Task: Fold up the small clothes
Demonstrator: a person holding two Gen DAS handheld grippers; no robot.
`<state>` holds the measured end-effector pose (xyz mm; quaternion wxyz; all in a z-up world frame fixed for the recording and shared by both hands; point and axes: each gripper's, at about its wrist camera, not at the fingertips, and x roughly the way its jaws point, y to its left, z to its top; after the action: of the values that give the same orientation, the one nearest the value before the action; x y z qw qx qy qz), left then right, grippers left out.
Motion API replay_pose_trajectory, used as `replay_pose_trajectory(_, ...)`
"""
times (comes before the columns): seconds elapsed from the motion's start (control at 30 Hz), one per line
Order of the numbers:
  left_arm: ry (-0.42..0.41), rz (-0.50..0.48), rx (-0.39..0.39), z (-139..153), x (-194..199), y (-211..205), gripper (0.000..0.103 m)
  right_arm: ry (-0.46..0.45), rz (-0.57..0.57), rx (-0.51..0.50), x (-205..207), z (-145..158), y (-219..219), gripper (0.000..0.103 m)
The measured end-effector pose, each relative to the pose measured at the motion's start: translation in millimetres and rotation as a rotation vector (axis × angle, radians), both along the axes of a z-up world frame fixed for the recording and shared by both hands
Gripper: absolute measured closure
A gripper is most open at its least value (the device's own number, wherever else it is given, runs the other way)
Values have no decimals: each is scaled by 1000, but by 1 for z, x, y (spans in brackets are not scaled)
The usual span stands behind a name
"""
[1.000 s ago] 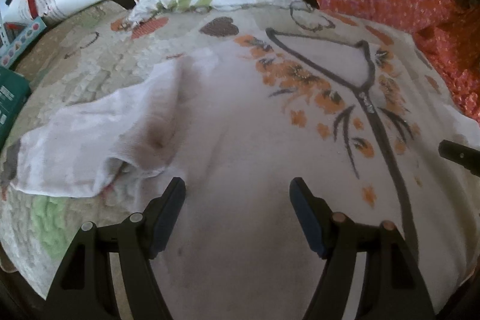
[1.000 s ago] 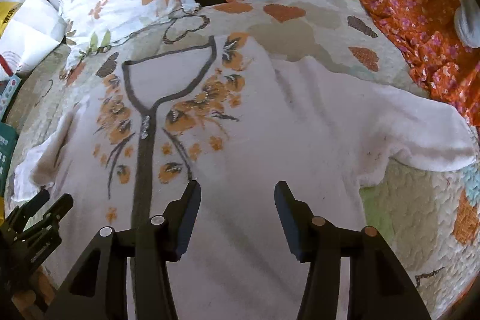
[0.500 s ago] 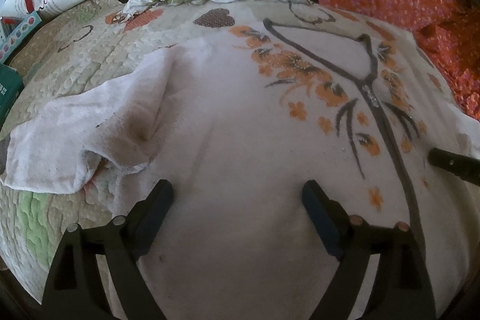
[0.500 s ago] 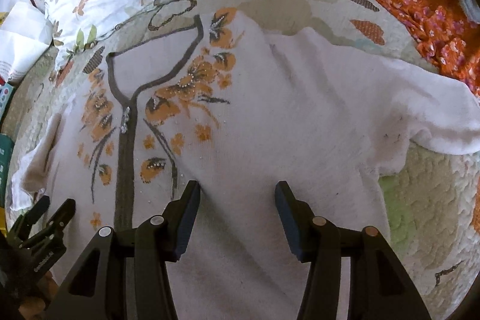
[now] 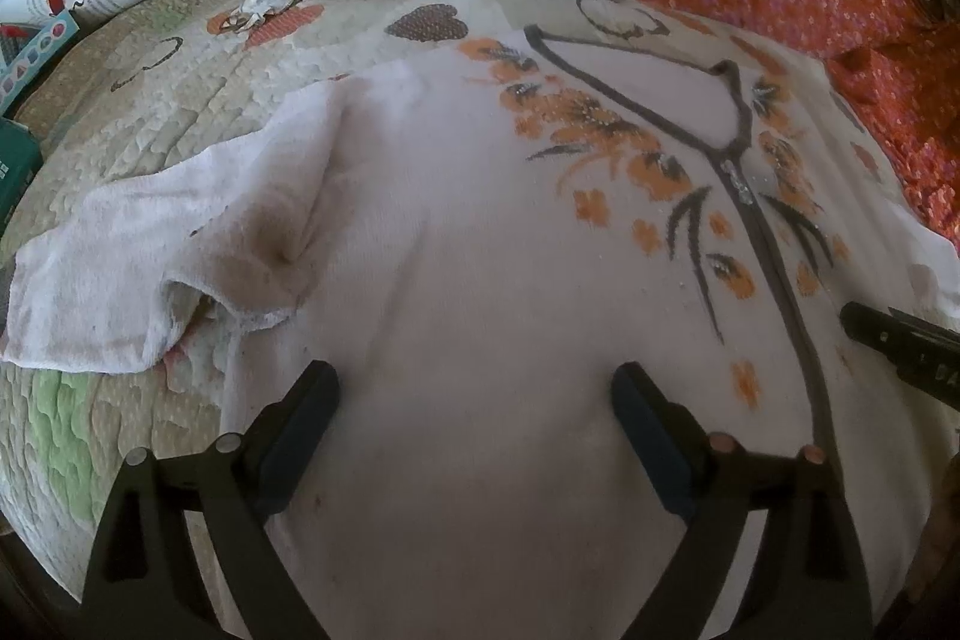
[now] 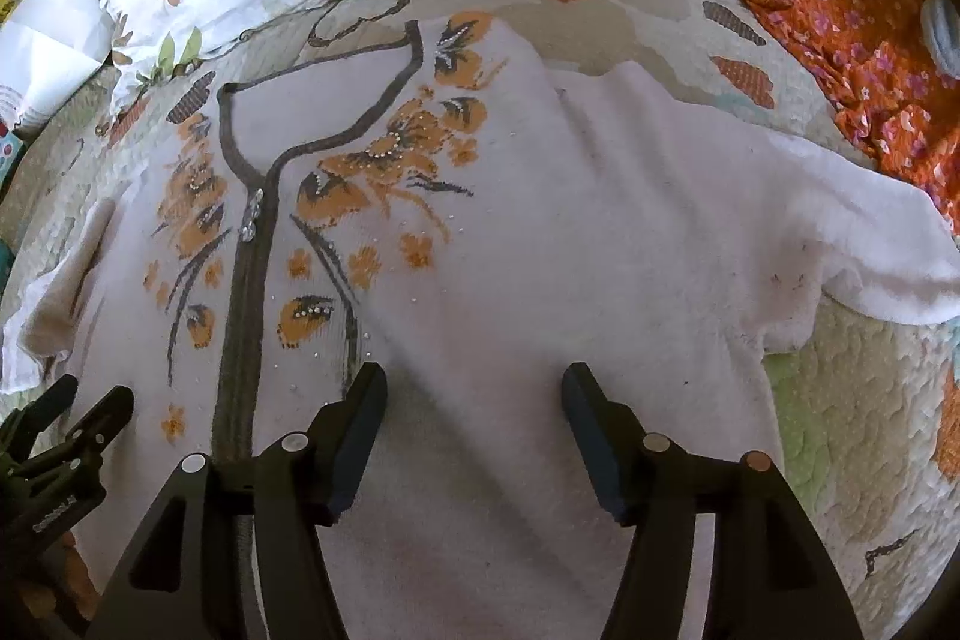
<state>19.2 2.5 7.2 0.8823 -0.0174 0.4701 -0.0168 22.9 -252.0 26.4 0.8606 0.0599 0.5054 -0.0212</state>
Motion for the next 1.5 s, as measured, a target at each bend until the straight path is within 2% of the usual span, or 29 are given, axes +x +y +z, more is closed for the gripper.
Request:
replay_pose_trajectory(0.4,13,-6,-6,0,-2,0,10,-10,20,-44,0,-3,8,27)
replay_pose_trajectory(1.5,15,-5,-6,0,-3,-1,9,-24,17,-84,0,-7,11,16)
